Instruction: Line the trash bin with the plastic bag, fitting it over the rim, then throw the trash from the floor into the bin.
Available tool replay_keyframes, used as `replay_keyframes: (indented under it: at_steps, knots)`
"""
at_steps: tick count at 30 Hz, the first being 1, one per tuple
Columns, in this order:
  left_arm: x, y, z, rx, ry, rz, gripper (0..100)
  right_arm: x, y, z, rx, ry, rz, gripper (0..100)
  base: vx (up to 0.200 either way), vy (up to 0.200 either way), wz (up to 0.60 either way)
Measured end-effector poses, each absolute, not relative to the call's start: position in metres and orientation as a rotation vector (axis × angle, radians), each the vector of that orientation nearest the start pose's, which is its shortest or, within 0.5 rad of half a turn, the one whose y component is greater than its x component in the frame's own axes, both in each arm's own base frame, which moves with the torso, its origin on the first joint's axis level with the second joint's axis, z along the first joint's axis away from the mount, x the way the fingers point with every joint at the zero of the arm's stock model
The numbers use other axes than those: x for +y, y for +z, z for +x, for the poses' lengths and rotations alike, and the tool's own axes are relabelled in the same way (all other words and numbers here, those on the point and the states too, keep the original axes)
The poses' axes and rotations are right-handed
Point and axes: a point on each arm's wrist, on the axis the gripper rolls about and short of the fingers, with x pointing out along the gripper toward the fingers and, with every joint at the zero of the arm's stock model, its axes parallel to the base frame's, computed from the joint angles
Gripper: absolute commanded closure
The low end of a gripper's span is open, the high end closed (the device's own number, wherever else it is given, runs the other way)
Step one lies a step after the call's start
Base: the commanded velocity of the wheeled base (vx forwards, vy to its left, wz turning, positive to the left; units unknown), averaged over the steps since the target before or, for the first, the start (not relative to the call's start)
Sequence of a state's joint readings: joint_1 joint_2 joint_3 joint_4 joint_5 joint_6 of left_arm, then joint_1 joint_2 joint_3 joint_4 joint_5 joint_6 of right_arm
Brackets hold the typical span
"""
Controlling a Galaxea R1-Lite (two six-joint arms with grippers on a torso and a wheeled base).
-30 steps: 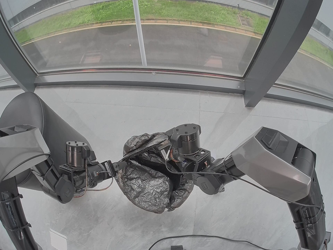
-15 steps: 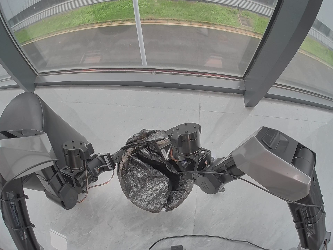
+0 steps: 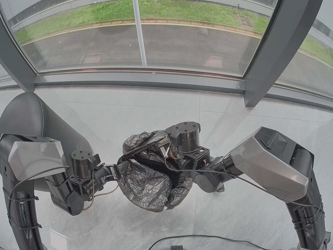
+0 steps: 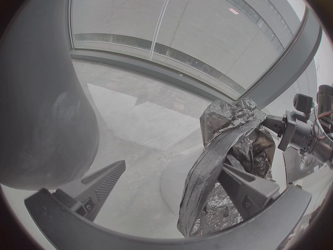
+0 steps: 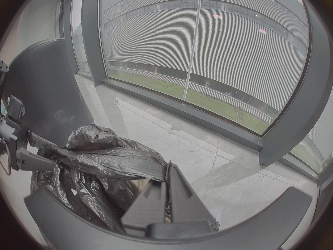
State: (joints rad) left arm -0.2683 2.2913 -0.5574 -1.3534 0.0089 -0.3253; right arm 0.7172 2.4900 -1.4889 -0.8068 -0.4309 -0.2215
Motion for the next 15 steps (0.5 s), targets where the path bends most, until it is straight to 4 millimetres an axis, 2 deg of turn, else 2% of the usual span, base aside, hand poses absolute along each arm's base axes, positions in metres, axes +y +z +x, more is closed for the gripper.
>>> replay_keyframes:
  at_steps: [7, 15]
  knots:
    - [-0.089, 0.001, 0.327, 0.42, -0.188, -0.275, 0, 0.319, 0.054, 0.381, 0.13, 0.301, -0.324, 100, 0.0, 0.0, 0.0]
    - [-0.089, 0.011, 0.327, 0.374, -0.191, -0.313, 0, 0.319, 0.053, 0.382, 0.131, 0.301, -0.324, 100, 0.0, 0.0, 0.0]
